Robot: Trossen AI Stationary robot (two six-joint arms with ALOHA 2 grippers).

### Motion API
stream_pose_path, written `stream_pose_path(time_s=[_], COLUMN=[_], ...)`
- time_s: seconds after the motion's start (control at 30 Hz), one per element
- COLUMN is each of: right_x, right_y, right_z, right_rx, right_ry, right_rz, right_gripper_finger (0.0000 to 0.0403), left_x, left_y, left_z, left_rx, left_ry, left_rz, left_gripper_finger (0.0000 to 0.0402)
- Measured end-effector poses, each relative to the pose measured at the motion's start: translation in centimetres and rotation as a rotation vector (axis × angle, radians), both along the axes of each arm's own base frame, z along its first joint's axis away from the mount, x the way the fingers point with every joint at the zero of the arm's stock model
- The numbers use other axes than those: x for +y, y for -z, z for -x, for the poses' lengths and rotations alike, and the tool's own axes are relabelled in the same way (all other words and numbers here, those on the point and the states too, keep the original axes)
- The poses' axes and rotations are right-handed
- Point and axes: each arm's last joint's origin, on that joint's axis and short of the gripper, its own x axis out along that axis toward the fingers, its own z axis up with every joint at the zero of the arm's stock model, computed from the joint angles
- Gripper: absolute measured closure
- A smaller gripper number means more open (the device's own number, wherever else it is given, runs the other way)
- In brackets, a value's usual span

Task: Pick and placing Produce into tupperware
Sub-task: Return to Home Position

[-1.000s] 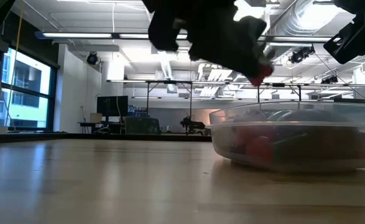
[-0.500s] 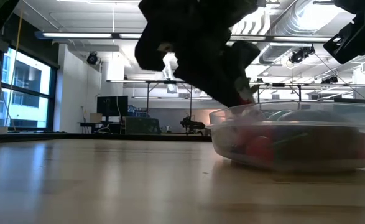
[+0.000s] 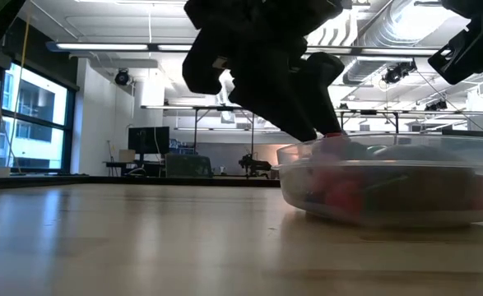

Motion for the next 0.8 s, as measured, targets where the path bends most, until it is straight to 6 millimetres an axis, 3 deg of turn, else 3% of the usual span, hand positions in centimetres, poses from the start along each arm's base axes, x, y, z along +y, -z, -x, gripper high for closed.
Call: stream_pose_path(time_s=[0.13,0.33,0.53,0.8], right_x=[0.0,0.0,0.0,0.0], right_y=[0.0,0.0,0.0,0.0], right_z=[0.0,0.0,0.0,0.0], right_rx=[0.0,0.0,0.0,0.0], right_ry=[0.0,0.0,0.0,0.0], right_rz=[0.0,0.0,0.0,0.0], right_gripper_finger=[0.0352,0.0352,0.0352,0.0352], left_x=[0.0,1.5,5.5,12.8], left_y=[-0.7,-5.6,-10.0,-11.2], left_z=[0.2,0.8,2.7,5.5], left_rx=[0.033,0.098,0.05,0.106], left_ry=[0.019,-0.022,-0.111,-0.254], left_rz=[0.028,0.009,-0.038,-0.054], left_gripper_finger=[0.0191,0.0208,0.0227,0.0245])
